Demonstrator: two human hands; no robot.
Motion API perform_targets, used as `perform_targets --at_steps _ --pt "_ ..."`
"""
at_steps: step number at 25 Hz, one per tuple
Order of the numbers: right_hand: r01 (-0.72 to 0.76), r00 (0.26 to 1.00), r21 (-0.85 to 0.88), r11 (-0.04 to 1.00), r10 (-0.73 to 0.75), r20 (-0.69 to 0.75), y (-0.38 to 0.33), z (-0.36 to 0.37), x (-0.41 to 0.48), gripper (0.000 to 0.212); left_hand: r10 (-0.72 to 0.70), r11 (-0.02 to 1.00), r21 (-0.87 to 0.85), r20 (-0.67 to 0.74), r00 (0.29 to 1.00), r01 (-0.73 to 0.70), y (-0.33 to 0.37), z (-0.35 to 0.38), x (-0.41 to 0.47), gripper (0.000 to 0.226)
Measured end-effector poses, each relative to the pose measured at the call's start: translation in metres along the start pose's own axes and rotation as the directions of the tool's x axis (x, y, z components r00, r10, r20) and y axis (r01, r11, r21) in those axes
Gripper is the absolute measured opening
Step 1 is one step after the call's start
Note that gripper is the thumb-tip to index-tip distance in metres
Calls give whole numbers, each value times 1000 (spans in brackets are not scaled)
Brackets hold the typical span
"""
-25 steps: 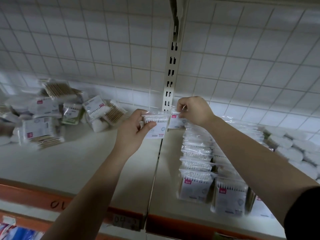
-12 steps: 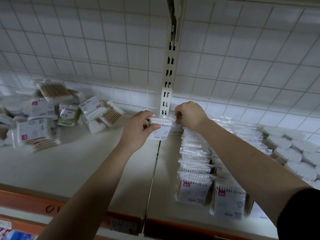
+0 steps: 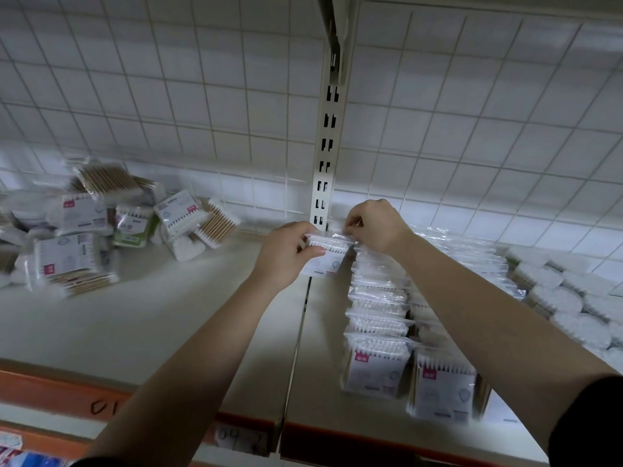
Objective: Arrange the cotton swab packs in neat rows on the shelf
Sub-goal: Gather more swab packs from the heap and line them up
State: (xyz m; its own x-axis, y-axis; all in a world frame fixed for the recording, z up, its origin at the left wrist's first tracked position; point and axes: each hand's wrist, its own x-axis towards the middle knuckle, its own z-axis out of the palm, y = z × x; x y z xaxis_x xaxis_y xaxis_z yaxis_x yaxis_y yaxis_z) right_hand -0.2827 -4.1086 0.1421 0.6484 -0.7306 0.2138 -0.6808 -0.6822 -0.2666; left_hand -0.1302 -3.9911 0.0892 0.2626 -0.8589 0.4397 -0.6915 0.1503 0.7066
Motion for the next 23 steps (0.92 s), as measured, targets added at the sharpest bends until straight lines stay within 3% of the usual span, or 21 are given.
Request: perform_targets --at_steps 6,11,16,23 --pt "7 987 111 994 11 -162 22 -23 -24 21 39 999 19 -83 996 -37 3 20 7 25" --pt "-19 980 115 993 41 -194 34 -33 -40 19 4 999 32 -58 998 -3 2 26 11 25" --pt "-43 975 117 992 67 -212 41 -34 -46 18 78 982 174 -30 996 -72 1 31 22 20" --pt "-56 974 119 991 81 -213 50 -33 -52 18 21 948 317 0 1000 -20 4 35 34 26"
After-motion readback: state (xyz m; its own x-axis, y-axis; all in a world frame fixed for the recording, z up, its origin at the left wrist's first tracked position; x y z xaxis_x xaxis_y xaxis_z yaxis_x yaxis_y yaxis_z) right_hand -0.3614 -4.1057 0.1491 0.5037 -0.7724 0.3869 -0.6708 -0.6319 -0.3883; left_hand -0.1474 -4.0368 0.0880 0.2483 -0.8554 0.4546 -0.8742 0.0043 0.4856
